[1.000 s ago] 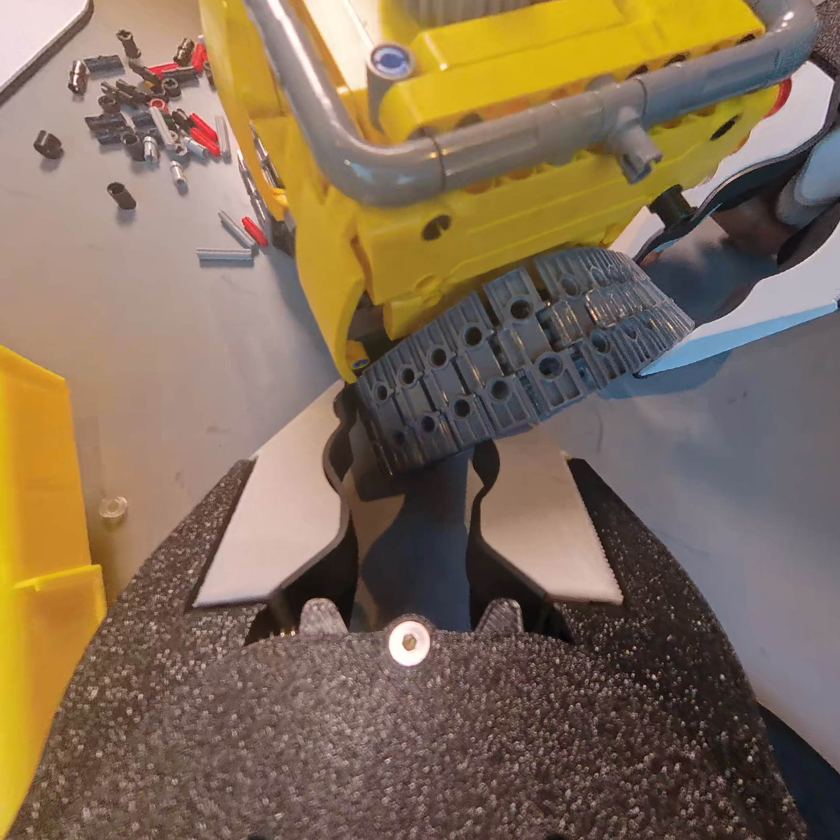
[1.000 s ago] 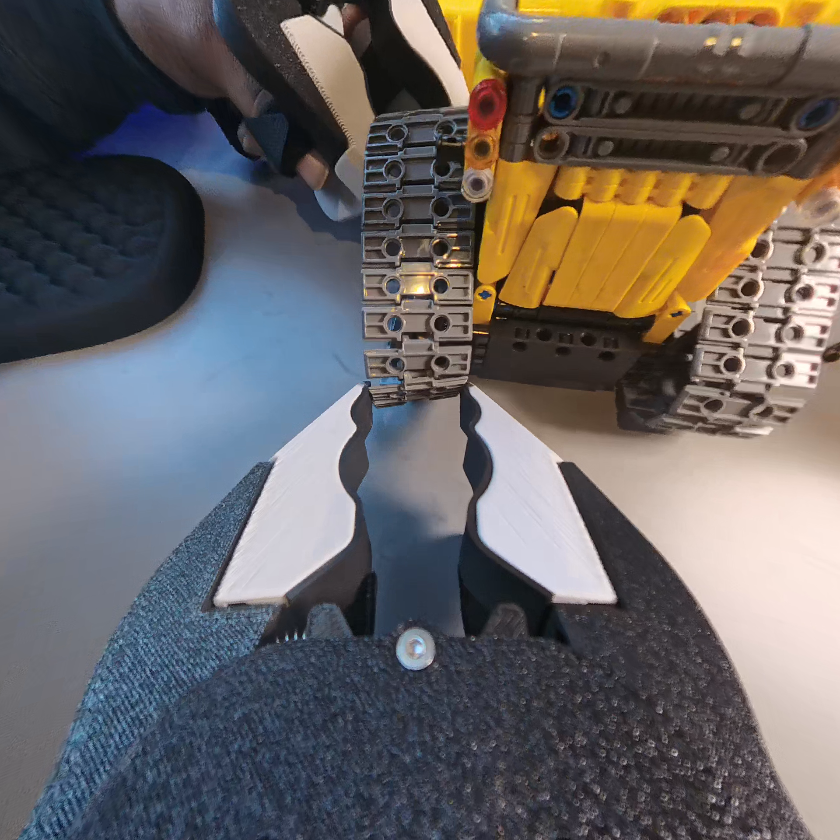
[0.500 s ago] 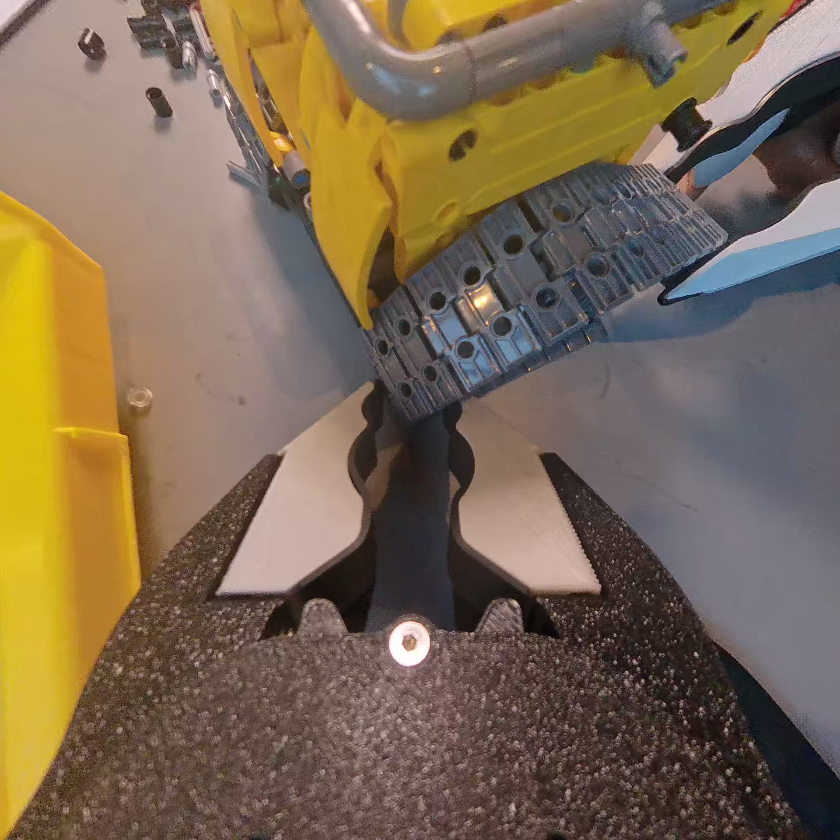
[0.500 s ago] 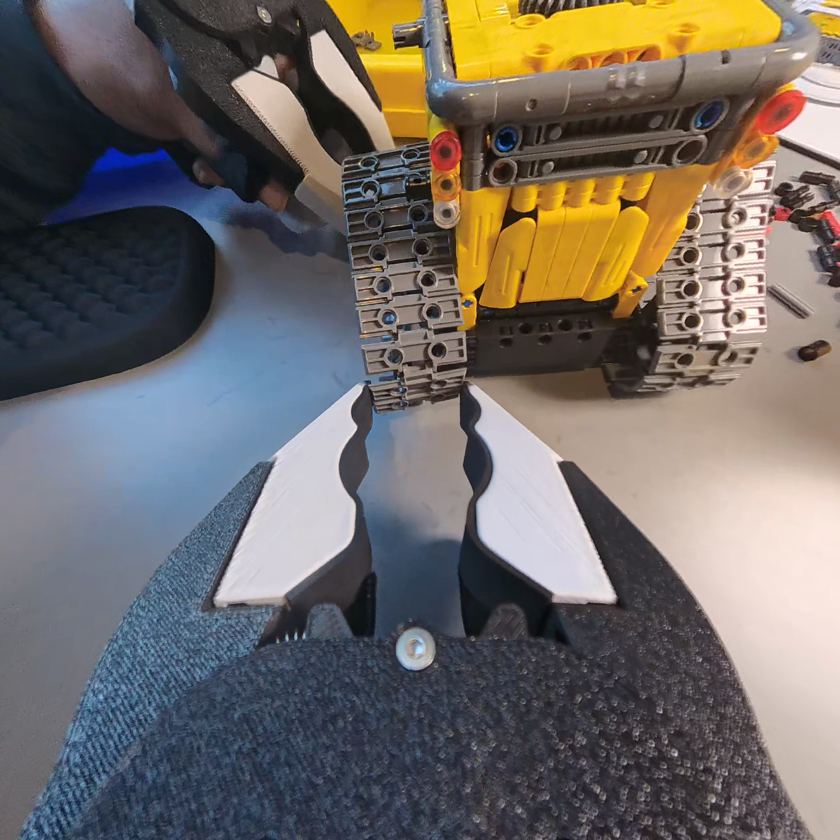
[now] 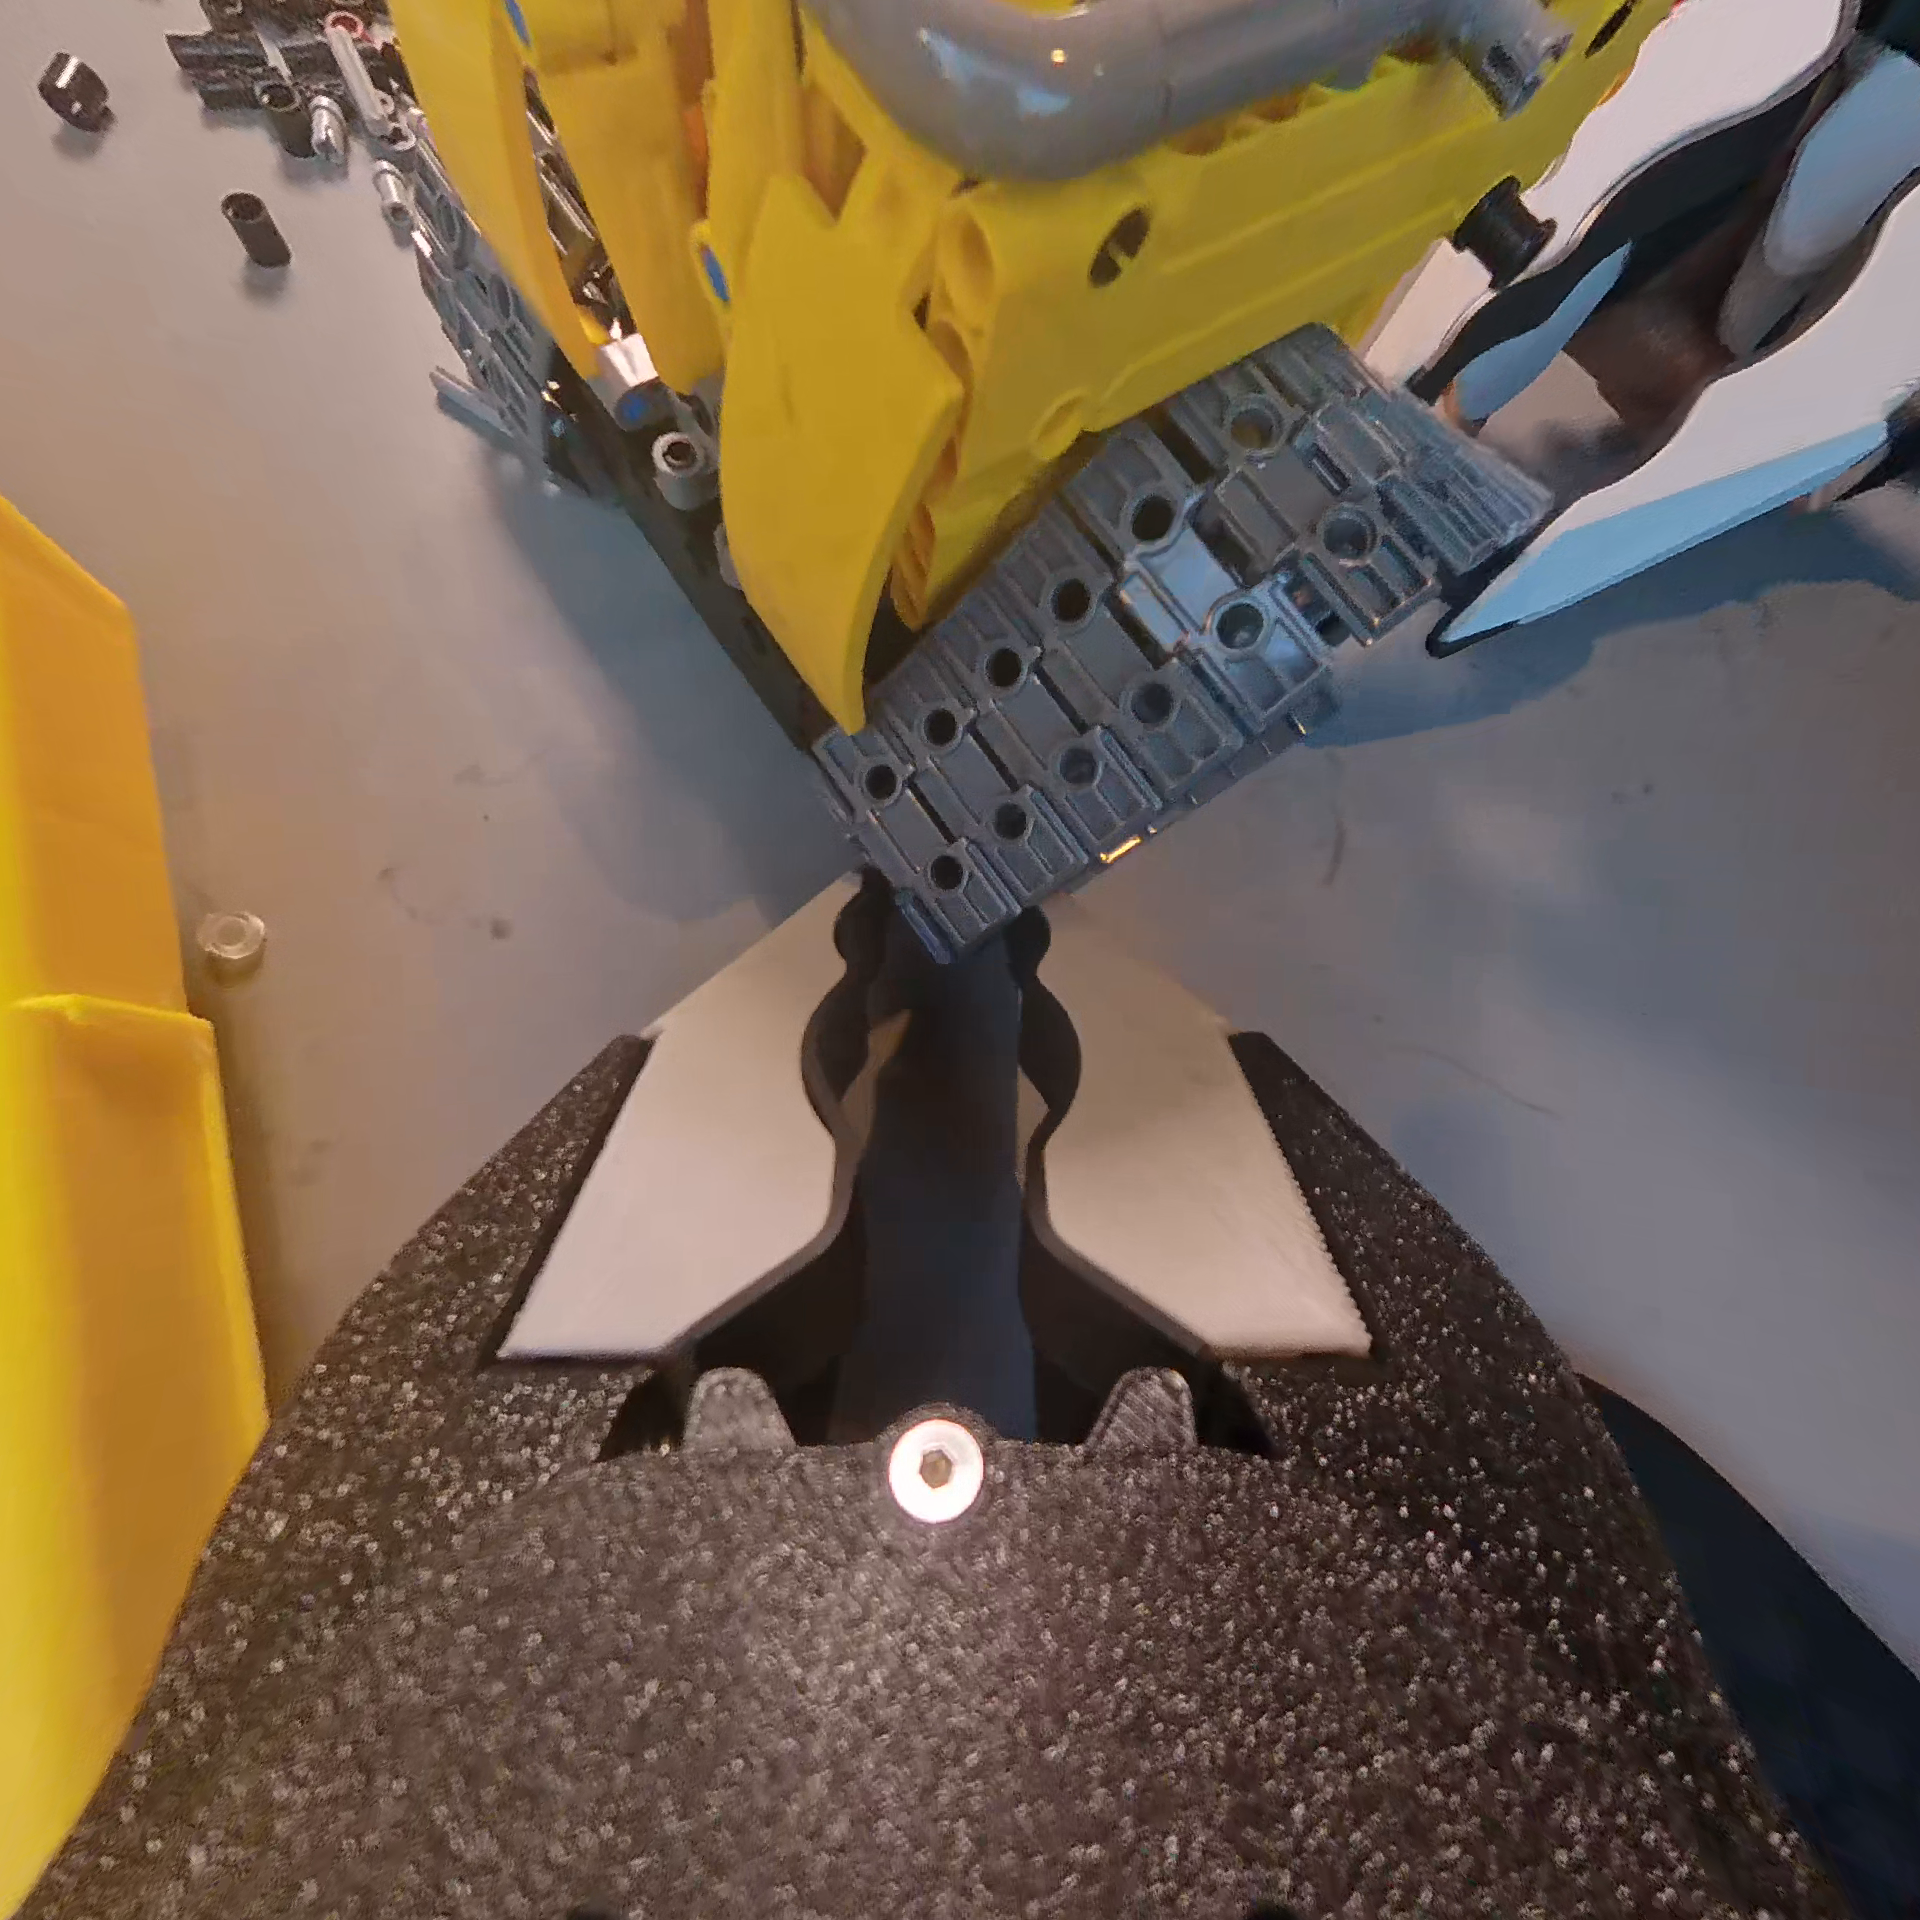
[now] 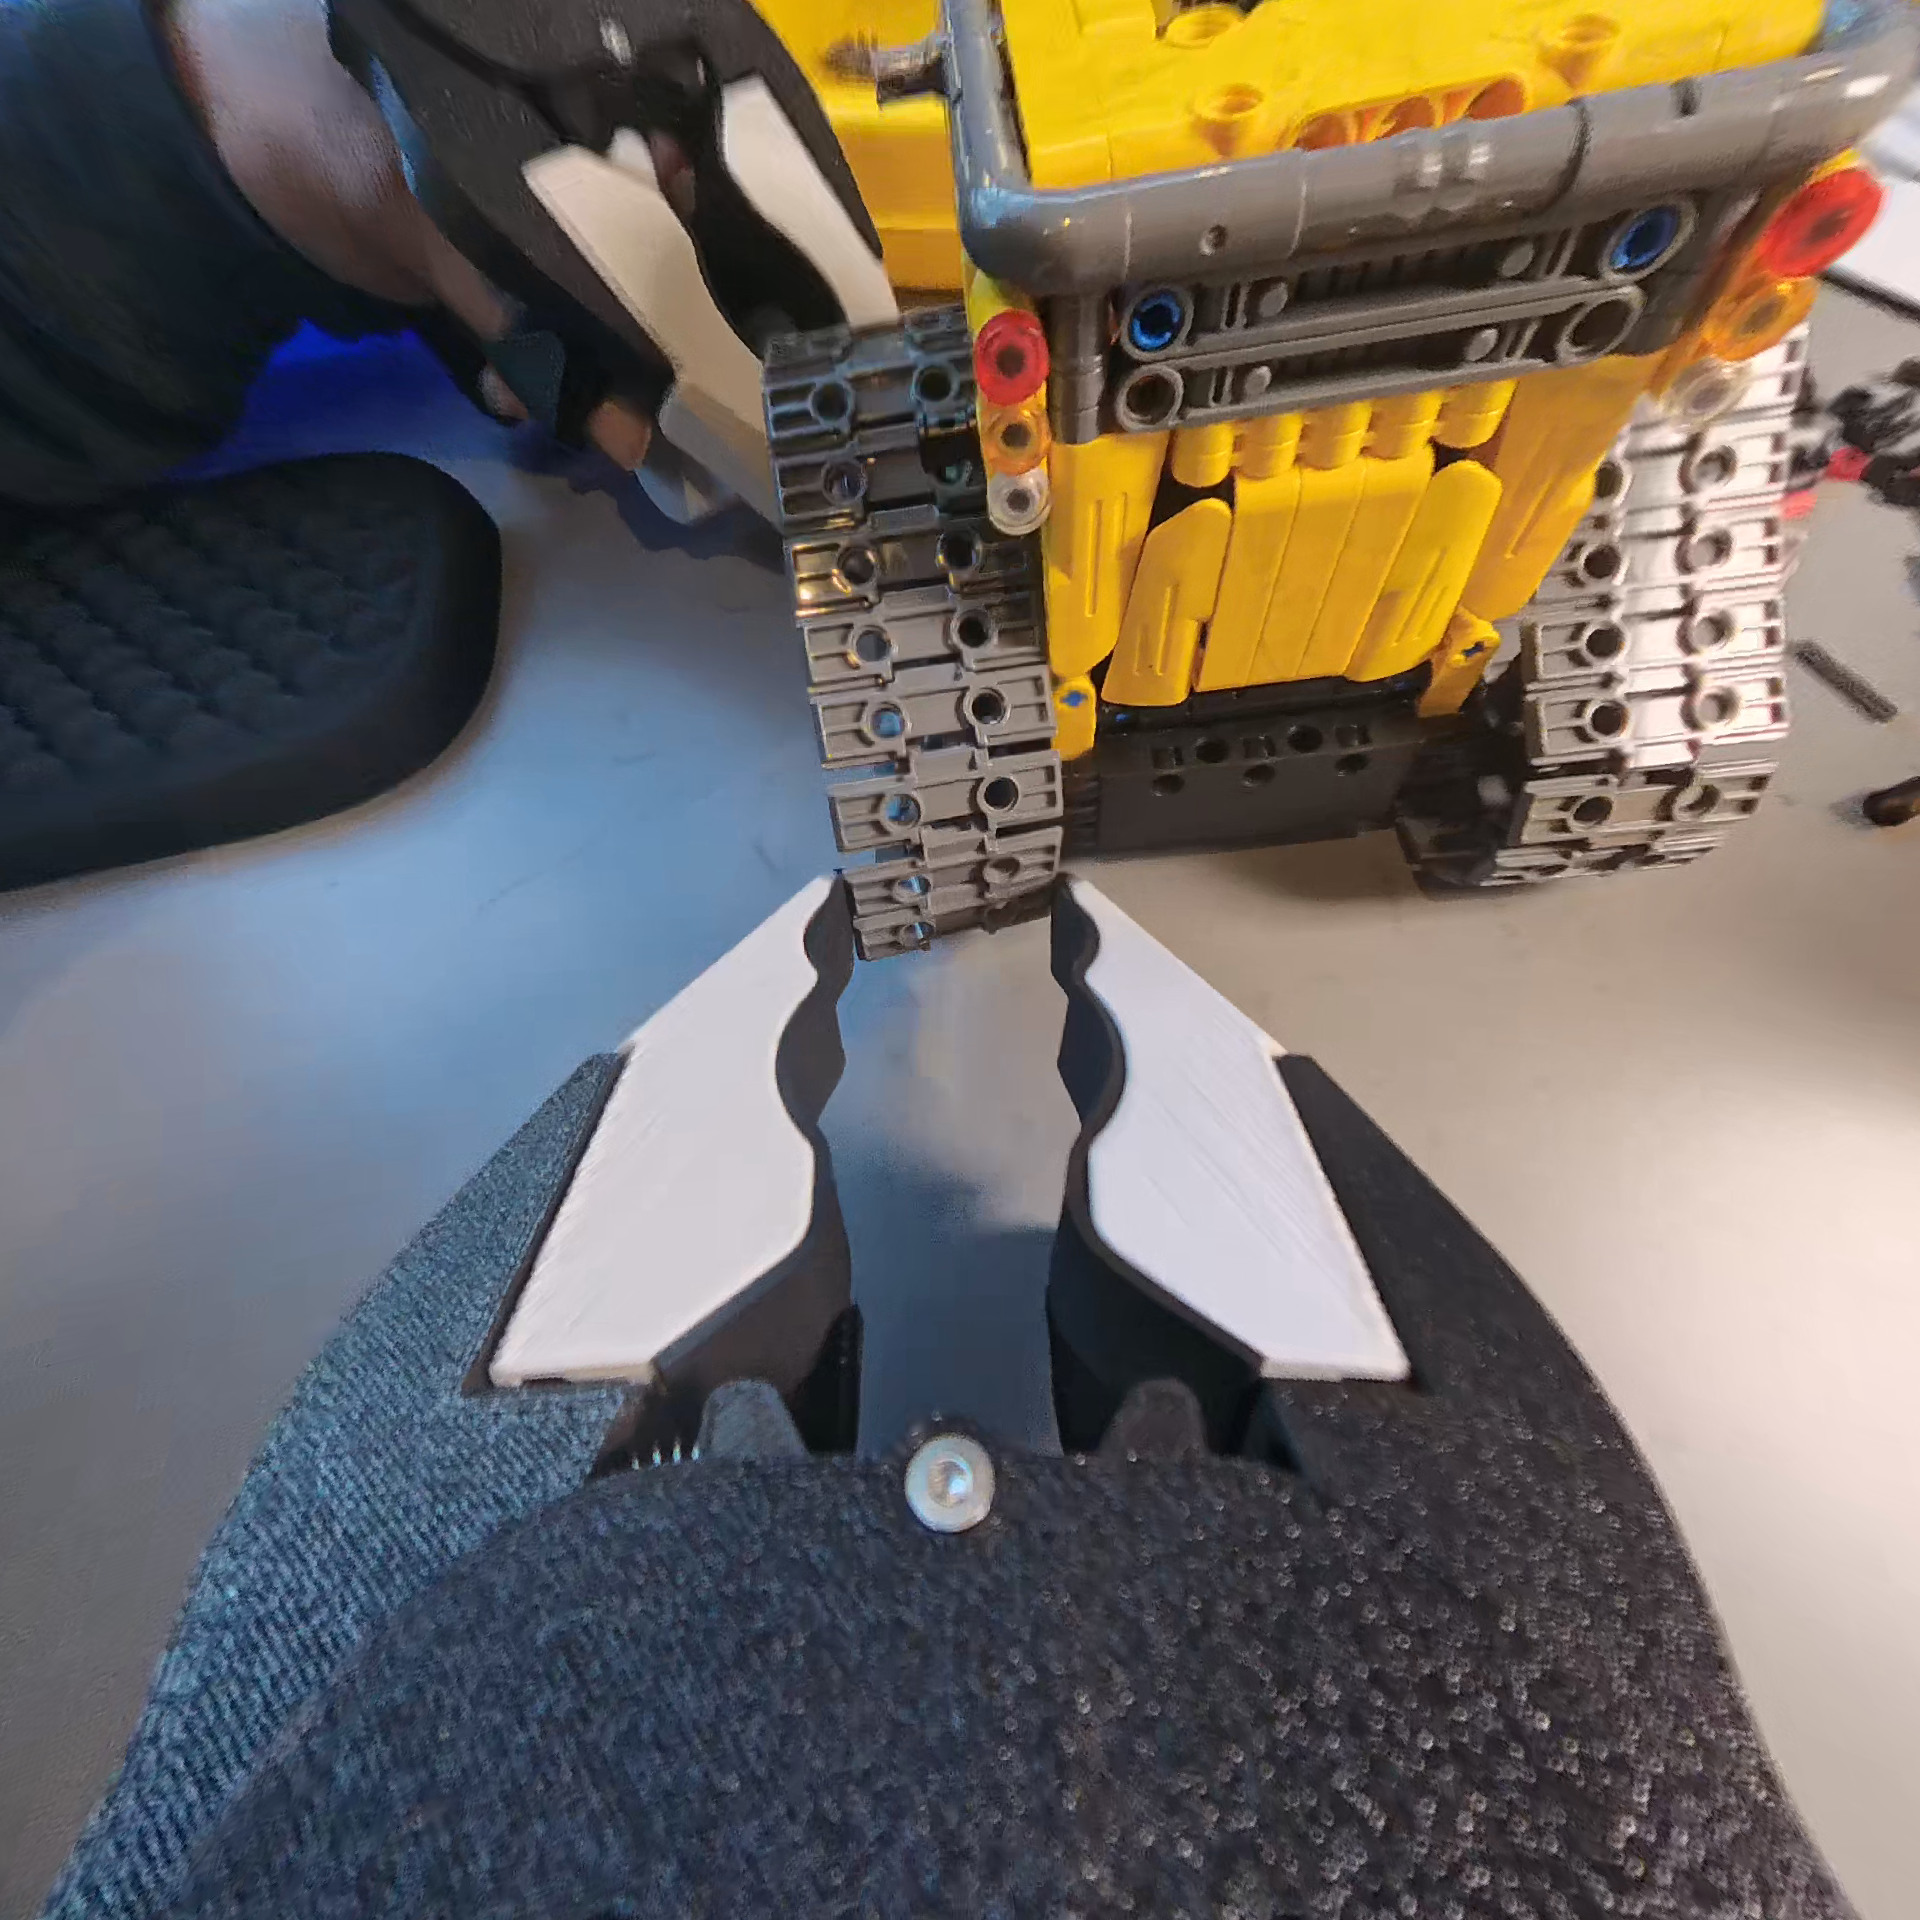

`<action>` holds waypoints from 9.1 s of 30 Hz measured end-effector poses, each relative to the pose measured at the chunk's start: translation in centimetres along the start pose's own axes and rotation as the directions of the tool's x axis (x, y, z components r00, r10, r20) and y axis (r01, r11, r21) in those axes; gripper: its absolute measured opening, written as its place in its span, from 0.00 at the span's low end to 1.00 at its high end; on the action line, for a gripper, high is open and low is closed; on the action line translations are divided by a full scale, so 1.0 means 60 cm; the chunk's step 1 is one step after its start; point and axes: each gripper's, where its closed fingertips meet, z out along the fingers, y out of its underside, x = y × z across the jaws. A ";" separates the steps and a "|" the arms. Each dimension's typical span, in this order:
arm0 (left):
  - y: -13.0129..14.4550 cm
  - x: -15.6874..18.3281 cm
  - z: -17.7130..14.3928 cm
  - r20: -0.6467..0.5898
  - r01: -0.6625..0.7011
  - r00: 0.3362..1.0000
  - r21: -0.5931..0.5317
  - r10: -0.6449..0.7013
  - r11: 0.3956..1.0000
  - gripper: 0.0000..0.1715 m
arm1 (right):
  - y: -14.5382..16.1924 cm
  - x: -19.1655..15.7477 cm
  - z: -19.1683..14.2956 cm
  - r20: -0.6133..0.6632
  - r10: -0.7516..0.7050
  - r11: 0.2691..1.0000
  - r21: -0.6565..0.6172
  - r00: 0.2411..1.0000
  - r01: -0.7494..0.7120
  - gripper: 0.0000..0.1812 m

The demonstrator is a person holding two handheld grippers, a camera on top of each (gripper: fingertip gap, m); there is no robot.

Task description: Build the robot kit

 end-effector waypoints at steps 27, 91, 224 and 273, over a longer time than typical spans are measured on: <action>0.001 0.030 0.009 -0.034 -0.058 0.998 -0.032 0.057 0.998 0.14 | 0.045 0.008 -0.010 -0.053 -0.099 0.983 -0.162 0.994 0.089 0.20; -0.088 0.173 0.006 0.503 -0.716 0.526 -0.174 0.686 0.676 0.22 | 0.006 -0.057 -0.043 0.172 -0.248 0.964 -0.056 0.953 0.261 0.22; 0.083 0.098 -0.060 0.174 0.102 0.980 -0.039 -0.093 0.994 0.13 | 0.141 0.085 -0.175 0.073 -0.207 0.888 -0.404 0.976 0.219 0.00; 0.084 0.099 -0.060 0.173 0.093 0.981 -0.018 -0.089 0.995 0.12 | 0.120 0.051 -0.124 0.164 -0.260 0.867 -0.394 0.952 0.305 0.00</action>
